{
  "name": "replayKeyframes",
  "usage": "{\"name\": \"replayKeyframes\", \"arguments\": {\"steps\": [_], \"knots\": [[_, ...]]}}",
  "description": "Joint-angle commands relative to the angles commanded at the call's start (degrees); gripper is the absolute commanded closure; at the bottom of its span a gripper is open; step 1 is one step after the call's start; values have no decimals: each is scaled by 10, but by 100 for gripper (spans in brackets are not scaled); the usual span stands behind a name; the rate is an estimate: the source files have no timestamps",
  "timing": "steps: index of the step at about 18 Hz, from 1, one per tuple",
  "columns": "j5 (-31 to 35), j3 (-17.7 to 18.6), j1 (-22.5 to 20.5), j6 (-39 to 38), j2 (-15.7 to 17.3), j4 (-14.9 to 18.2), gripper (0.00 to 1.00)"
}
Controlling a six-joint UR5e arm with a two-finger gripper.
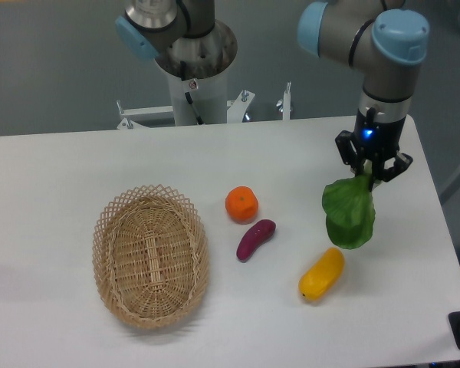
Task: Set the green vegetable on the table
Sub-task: 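Lower the held green bok choy onto the table beside the orange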
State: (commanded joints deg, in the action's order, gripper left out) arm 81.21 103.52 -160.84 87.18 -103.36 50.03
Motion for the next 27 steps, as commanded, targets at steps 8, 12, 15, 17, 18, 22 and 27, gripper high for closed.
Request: {"name": "replayKeyframes", "arguments": {"steps": [8,12,15,17,18,22,27], "knots": [[6,56,-1,84,-6,-19,69],[19,67,0,99,-25,-31,69],[60,82,1,112,-32,-46,69],[62,83,4,111,-40,-48,69],[62,83,4,109,-40,-49,69],[62,82,5,104,-45,-49,68],[61,82,5,102,-47,-56,35]]}}
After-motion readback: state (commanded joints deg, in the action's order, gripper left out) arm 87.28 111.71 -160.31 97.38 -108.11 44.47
